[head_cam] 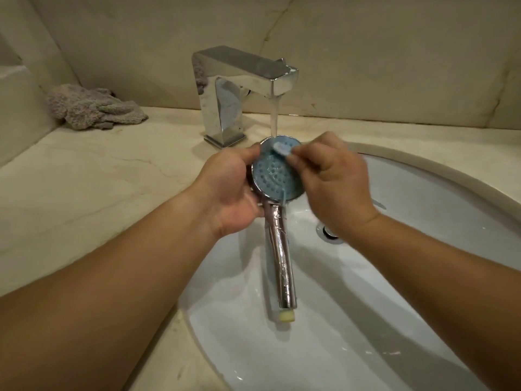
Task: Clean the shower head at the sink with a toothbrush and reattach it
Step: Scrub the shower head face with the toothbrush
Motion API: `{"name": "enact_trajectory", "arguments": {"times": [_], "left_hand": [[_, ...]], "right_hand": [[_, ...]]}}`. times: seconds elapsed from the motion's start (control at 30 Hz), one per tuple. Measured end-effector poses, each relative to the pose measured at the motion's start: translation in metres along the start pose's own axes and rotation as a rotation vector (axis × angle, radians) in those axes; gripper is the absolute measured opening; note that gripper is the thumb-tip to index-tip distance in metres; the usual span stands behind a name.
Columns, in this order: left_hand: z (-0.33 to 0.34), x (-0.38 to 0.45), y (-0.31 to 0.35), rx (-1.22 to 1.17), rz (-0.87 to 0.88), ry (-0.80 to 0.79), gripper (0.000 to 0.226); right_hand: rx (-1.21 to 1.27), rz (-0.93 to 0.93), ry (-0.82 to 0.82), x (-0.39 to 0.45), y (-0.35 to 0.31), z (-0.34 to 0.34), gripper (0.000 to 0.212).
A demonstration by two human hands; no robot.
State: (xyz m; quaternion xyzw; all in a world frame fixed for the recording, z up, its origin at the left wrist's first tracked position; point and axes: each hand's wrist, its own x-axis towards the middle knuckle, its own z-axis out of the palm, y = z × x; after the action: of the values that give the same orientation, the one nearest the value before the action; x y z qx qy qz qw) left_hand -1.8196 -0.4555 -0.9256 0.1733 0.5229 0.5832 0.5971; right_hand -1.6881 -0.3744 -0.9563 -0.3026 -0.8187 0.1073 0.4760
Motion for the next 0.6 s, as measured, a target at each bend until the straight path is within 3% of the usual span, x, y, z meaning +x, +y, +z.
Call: {"name": "enact_trajectory", "arguments": {"times": [0.07, 0.2, 0.3, 0.43, 0.6], "left_hand": [[0.000, 0.000, 0.000, 0.002, 0.006, -0.004, 0.039], [0.001, -0.001, 0.000, -0.010, -0.011, -0.016, 0.043], [0.001, 0.000, -0.001, 0.015, 0.004, 0.002, 0.039], [0.001, -0.002, 0.000, 0.011, -0.022, -0.012, 0.037], [0.002, -0.002, -0.001, 0.020, 0.003, 0.030, 0.040]], "right_hand": [[-0.003, 0.041, 0.027, 0.005, 0.005, -0.004, 0.015], [-0.033, -0.101, -0.063, -0.006, -0.010, 0.004, 0.013], [-0.028, 0.076, 0.006, 0.008, 0.006, -0.005, 0.016], [-0.028, -0.042, -0.075, -0.005, -0.008, 0.005, 0.012], [-0.055, 0.052, -0.003, 0.008, 0.013, -0.011, 0.015]]}}
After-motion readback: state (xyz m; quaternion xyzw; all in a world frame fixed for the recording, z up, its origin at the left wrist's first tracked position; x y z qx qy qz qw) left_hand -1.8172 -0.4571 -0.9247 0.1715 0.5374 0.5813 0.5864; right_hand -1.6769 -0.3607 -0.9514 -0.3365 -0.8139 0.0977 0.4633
